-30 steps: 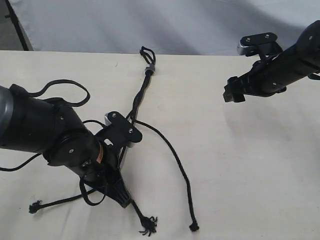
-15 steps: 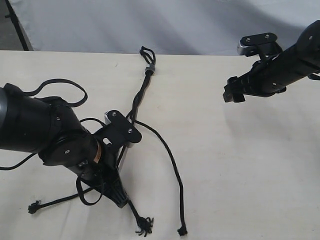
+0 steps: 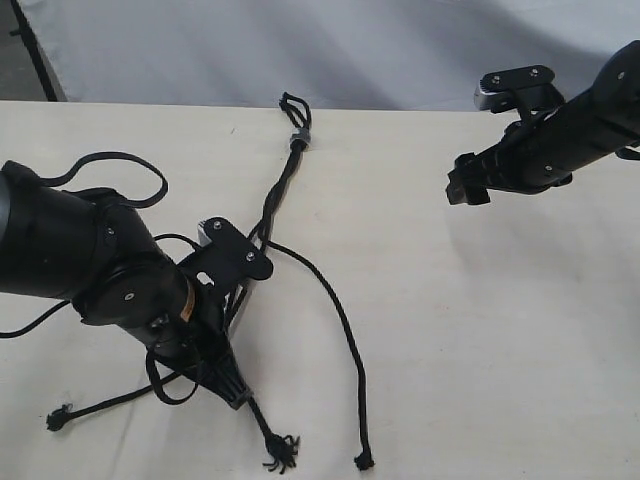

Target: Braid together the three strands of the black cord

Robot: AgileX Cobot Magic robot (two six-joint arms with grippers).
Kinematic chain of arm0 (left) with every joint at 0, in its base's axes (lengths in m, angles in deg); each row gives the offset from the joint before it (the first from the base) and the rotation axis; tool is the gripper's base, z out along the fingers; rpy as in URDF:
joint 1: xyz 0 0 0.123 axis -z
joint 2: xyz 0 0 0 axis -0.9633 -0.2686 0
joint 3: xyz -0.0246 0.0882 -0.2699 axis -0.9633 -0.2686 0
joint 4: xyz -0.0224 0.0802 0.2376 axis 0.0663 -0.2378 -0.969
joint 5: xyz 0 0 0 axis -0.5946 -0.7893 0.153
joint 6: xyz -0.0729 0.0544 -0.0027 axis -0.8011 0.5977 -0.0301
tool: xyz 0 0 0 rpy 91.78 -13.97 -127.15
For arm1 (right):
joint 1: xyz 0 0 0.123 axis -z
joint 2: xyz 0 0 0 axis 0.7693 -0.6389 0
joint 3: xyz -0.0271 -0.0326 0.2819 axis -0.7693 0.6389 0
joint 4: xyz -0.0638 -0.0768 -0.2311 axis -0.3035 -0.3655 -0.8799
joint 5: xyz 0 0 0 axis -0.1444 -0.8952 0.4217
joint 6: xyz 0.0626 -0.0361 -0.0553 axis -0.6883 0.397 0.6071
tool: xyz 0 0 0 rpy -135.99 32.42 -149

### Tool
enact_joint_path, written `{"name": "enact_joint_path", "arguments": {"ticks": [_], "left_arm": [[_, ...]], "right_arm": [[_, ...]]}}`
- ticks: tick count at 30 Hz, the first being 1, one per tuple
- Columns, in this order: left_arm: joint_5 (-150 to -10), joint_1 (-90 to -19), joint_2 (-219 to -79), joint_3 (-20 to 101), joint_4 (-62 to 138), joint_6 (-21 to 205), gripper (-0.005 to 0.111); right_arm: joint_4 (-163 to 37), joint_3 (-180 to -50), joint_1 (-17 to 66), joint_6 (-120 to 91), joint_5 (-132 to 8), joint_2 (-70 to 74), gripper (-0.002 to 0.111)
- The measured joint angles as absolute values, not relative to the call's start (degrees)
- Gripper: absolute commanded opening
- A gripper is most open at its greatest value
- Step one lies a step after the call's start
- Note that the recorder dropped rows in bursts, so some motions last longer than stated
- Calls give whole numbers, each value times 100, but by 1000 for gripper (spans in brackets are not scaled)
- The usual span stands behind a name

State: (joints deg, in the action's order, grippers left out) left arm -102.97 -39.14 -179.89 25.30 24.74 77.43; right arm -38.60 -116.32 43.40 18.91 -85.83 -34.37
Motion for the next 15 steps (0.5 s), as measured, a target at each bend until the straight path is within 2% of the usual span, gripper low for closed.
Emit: {"name": "enact_joint_path", "arguments": {"ticks": [5,8,10,15], "left_arm": [[-10356,-3914,-17989,2530,2461,7526,36],[-10356,-3914,-17989,2530,2461,7477,47],[-10343,-3914,-17989,2530,2461,7477,50],[-10367,-3914,-17803,2518,2461,7443,50]], "right_arm": [[-3860,-11632,4340,1891,-8583,-3437,82],[-3848,-11632,4340,1891,-8583,-3437,82],[-3848,-11632,4340,1891,-8583,-3437,82],[-3848,-11632,4340,1891,-8583,-3437,82]]}}
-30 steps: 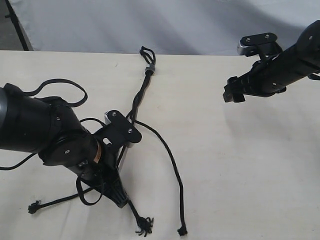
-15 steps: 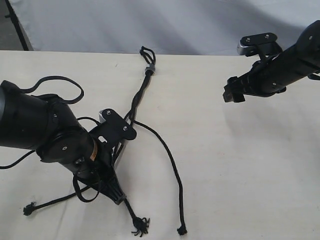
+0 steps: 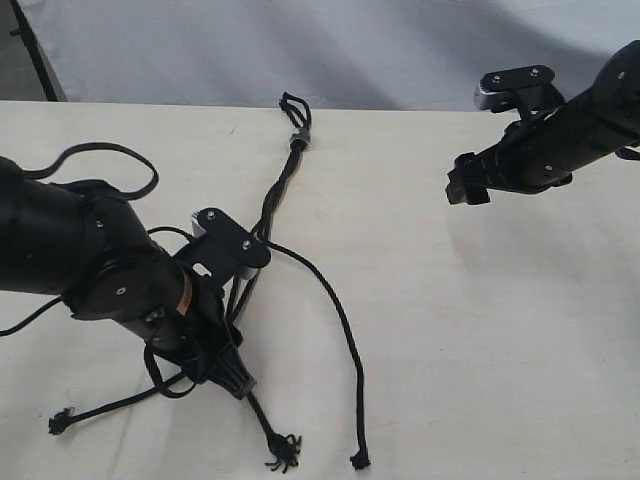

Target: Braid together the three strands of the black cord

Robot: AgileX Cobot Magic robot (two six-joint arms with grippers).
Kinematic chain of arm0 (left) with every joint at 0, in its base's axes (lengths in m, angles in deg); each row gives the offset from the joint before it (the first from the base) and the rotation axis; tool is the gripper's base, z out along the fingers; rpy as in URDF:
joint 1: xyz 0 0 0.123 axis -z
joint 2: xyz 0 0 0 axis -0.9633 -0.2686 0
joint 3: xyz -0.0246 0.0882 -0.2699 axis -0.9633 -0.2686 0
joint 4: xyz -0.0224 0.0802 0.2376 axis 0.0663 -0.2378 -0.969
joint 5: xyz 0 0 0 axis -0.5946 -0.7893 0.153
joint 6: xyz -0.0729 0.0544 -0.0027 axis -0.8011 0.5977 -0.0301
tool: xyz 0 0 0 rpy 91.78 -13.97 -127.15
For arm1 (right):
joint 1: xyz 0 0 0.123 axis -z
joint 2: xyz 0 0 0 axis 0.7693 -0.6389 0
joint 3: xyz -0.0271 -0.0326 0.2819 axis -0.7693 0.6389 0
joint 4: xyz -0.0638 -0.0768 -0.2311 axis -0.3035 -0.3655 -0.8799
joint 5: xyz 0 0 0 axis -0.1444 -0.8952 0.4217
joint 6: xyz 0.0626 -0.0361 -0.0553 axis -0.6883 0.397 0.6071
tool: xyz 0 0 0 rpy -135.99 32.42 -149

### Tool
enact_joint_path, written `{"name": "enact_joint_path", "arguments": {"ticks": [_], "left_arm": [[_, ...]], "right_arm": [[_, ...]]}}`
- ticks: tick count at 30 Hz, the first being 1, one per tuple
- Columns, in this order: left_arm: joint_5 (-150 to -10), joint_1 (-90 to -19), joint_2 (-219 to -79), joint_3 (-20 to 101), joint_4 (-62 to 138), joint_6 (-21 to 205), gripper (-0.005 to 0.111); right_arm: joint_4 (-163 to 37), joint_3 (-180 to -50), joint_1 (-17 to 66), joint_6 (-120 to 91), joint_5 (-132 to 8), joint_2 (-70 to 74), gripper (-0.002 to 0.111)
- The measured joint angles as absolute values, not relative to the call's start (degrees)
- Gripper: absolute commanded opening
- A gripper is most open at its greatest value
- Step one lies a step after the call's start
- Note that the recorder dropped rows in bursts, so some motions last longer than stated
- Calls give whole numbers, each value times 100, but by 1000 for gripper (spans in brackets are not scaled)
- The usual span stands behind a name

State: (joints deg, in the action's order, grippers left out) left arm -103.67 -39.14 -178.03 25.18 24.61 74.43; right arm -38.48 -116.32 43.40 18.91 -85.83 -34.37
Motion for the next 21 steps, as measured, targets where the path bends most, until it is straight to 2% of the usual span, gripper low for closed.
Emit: {"name": "enact_joint_path", "arguments": {"ticks": [7,14,17,21], "left_arm": [[-10605,-4016,-16984,2518,2262,7421,50],[-10390,-5180,-16669,2225,2242,7018,50],[-10081,-5470,-16671,1817,2279,6893,50],[-9672,-5513,-16656,1222,2354,6817,47]], "right_arm": [[-3737,-11632,4340,1891,-8776,-3437,82],[-3101,-11632,4222,1967,-9212,-3425,82],[-2842,-11687,3940,2288,-9609,-3416,82],[-2560,-11846,3312,2641,-9944,-3388,82]]}}
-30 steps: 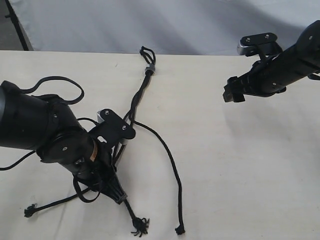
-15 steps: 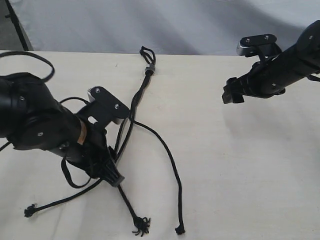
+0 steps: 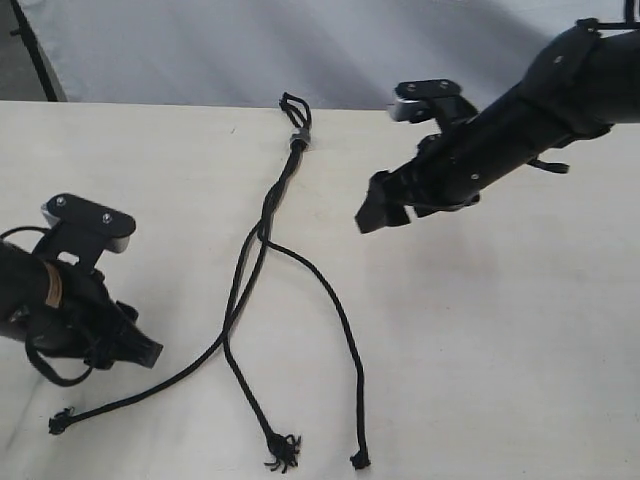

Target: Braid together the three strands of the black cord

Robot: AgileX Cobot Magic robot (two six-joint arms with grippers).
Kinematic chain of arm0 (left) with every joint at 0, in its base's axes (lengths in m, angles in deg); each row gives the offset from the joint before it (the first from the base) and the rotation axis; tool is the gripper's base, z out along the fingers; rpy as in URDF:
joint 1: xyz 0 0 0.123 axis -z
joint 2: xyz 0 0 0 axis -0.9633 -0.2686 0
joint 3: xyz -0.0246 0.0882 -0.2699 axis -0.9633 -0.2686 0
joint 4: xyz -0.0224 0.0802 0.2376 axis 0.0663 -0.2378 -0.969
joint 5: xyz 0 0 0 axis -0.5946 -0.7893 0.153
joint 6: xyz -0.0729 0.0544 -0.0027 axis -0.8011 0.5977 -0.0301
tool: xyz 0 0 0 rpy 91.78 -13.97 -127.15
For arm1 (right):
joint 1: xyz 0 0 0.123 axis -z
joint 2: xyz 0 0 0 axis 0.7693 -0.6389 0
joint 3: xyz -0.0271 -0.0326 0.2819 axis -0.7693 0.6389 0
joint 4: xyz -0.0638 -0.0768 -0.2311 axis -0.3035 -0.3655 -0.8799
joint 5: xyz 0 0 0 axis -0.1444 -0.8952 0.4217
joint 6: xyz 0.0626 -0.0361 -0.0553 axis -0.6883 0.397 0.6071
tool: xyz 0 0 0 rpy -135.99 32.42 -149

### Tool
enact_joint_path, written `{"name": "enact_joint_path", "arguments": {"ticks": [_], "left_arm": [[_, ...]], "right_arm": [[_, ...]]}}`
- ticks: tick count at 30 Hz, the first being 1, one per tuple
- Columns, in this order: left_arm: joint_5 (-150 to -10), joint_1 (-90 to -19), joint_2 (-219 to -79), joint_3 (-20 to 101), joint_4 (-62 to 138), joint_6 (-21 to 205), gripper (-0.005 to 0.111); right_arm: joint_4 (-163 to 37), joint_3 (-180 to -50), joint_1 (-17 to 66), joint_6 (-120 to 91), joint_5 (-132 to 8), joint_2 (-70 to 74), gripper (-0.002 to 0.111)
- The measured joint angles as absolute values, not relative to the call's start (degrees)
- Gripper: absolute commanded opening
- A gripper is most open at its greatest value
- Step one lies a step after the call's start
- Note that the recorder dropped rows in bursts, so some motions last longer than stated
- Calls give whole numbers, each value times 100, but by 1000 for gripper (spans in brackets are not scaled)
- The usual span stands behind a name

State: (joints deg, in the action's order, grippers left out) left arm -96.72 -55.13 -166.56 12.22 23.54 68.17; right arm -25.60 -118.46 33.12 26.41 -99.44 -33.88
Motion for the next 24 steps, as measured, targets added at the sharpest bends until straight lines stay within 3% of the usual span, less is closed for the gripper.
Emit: {"name": "enact_joint_path", "arguments": {"ticks": [11,16,24], "left_arm": [[-8893,-5513,-16452,66,2873,6780,45],[-8003,-5520,-16366,-341,2885,6766,45],[-7952,-5520,-15876,-404,2933,6694,45]], "right_arm": [[-2644,-11882,1029,3120,-9960,-3388,82],[-2896,-11885,586,2926,-9981,-3678,82],[-3315,-11885,485,2582,-10005,-4134,82]]}}
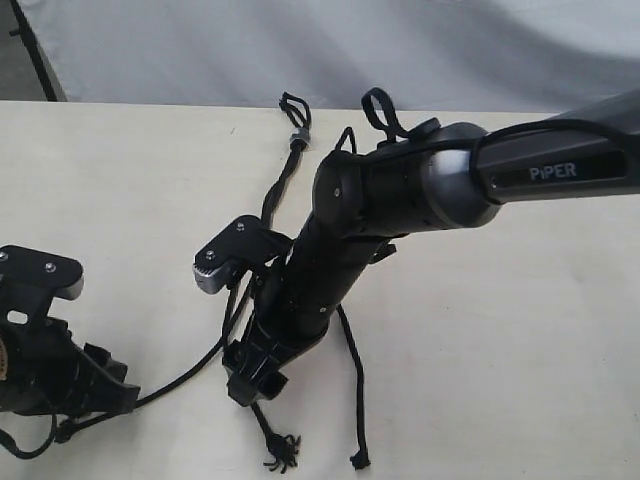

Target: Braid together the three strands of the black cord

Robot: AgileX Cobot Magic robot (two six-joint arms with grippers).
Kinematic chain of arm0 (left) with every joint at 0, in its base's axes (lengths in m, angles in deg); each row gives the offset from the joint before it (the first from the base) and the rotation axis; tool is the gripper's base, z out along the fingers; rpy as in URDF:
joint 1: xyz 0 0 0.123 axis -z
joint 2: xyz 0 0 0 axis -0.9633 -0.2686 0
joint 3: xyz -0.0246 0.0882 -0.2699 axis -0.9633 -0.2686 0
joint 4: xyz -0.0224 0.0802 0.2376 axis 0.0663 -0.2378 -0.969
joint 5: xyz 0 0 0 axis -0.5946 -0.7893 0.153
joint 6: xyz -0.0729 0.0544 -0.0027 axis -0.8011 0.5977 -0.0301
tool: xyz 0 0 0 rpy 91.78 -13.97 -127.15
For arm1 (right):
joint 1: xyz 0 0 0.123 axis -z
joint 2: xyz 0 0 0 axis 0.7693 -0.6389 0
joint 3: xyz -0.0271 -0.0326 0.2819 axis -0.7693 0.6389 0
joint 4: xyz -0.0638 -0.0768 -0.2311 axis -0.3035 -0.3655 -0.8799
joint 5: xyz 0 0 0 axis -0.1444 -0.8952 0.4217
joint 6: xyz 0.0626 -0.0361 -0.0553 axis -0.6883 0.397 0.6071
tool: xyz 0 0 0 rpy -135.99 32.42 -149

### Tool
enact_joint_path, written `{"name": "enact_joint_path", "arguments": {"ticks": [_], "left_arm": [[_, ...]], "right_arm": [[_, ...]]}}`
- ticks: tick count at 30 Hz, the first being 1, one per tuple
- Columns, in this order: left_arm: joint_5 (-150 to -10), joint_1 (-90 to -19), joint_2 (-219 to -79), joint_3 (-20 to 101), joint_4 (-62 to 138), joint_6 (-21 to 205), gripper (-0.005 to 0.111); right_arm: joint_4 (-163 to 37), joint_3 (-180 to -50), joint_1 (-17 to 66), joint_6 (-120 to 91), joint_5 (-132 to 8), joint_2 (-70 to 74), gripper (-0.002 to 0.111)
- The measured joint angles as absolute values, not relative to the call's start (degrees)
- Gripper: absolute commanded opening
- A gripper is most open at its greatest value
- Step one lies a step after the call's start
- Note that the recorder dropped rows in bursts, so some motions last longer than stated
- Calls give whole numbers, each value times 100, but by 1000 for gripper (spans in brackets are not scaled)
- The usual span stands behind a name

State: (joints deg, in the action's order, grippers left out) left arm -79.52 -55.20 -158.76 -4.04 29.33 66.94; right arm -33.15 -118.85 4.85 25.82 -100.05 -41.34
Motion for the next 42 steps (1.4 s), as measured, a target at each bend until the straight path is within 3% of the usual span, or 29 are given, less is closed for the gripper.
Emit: {"name": "enact_joint_path", "arguments": {"ticks": [3,6,8,23,26,31,33,35,38,42], "left_arm": [[-7949,-5520,-15200,-404,2933,6714,39],[-8353,-5520,-14570,-504,2933,6765,12],[-8151,-5496,-14365,-766,2933,6765,0],[-7539,-5046,-14520,-1142,2968,6349,0],[-7609,-5046,-14733,-1142,2968,6256,9],[-7591,-5046,-15237,-1142,2968,6203,46],[-7505,-5046,-15395,-1142,2968,6200,55],[-7412,-5046,-15553,-1142,2968,6200,55],[-7289,-5046,-15818,-1132,2968,6200,42],[-6937,-5046,-16086,-1132,2968,6200,4]], "right_arm": [[-3524,-11895,406,2539,-10004,-4244,82],[-3547,-11895,398,2514,-10004,-4244,82],[-3587,-11895,398,2509,-10004,-4244,82],[-3645,-11908,398,2500,-10050,-4244,82],[-3645,-11908,398,2495,-10050,-4244,82],[-3645,-11908,398,2482,-10050,-4244,82],[-3645,-11908,398,2482,-10050,-4244,82],[-3645,-11908,398,2473,-10050,-4244,82],[-3645,-11908,398,2473,-10050,-4244,82],[-3645,-11920,398,2473,-10098,-4244,82]]}}
